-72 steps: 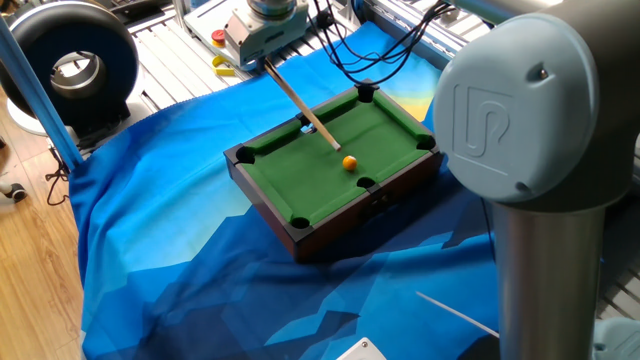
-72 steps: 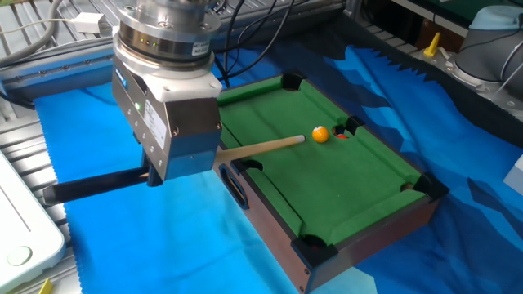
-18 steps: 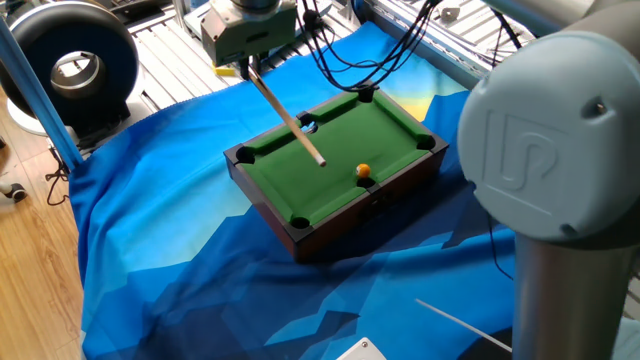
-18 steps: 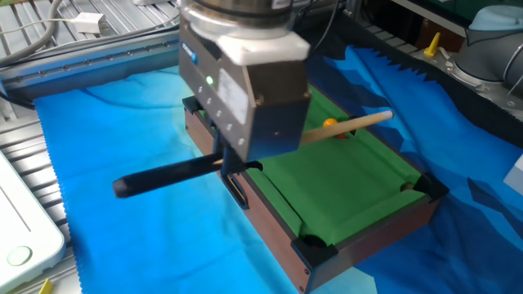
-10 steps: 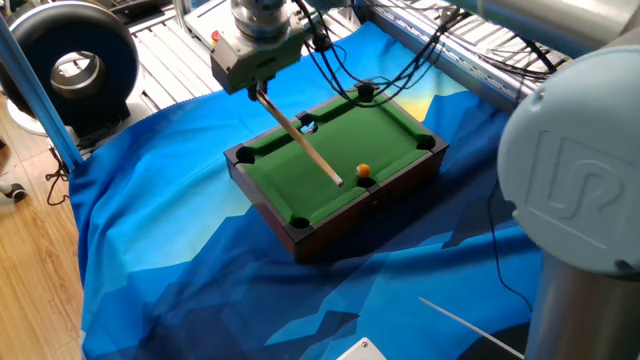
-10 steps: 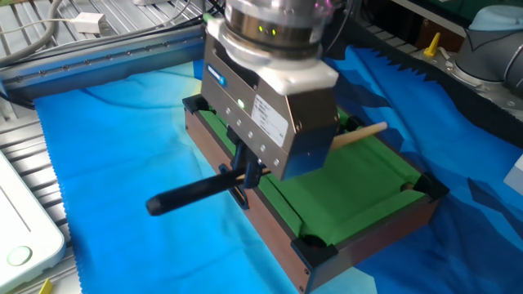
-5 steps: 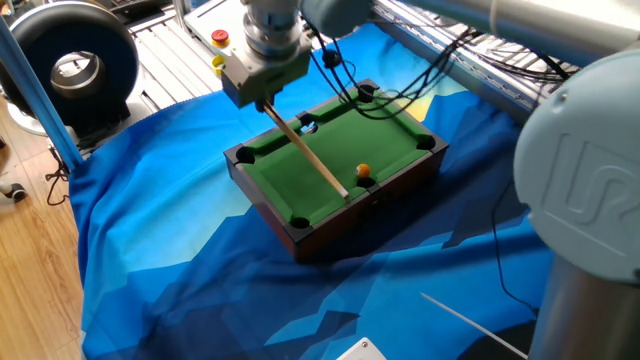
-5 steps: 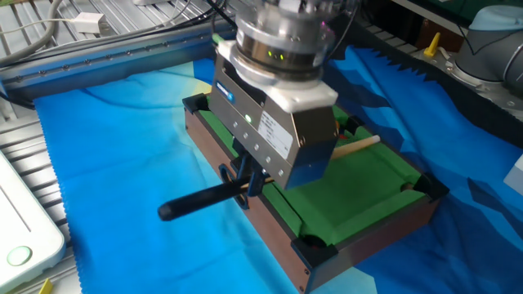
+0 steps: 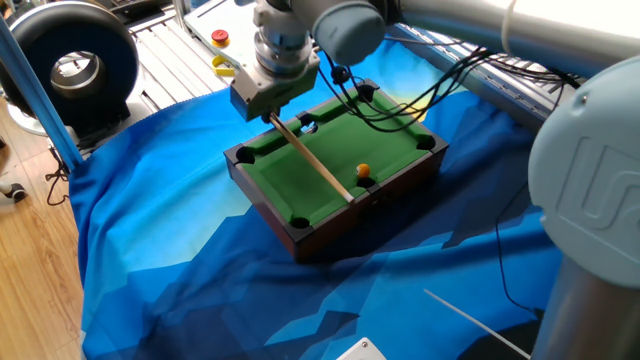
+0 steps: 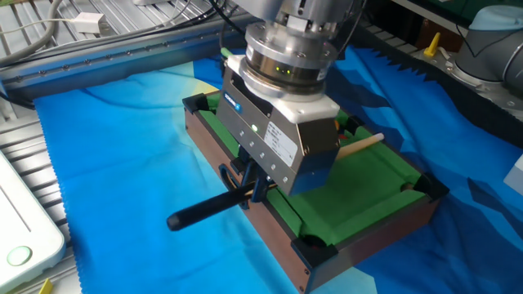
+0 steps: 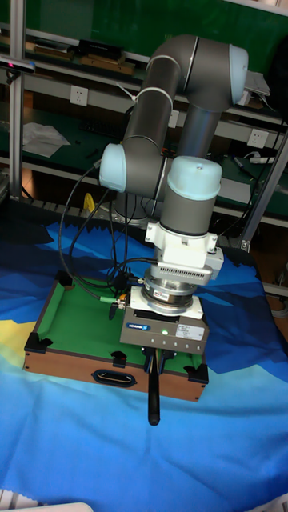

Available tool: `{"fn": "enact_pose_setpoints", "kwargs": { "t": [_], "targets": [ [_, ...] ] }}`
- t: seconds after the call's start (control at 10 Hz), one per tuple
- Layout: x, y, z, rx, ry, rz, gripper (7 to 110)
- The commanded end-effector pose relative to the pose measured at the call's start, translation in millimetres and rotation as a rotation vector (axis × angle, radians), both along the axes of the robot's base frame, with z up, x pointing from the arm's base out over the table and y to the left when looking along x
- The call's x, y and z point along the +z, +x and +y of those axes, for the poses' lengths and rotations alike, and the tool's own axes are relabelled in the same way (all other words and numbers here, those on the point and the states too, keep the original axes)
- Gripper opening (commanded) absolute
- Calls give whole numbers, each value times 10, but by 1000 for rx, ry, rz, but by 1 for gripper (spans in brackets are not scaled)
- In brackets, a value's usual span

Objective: Hit the pool ball

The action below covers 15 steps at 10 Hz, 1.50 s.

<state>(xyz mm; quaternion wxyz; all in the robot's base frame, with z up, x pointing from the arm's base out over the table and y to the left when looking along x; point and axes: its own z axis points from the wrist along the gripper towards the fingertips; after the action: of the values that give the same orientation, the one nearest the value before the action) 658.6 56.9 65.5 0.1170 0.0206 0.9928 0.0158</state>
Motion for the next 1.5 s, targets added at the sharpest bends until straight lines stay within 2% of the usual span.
{"fn": "enact_pose_setpoints", "kwargs": {
  "t": [0.0,0.7,1.2,1.4],
  "targets": [
    [-53,-59,3,-14,19,-15,7],
    [-98,-198,1,-41,14,-42,7],
    [-107,-227,-17,-59,18,-23,7],
    [-110,-247,-22,-56,12,0,7]
  ]
}}
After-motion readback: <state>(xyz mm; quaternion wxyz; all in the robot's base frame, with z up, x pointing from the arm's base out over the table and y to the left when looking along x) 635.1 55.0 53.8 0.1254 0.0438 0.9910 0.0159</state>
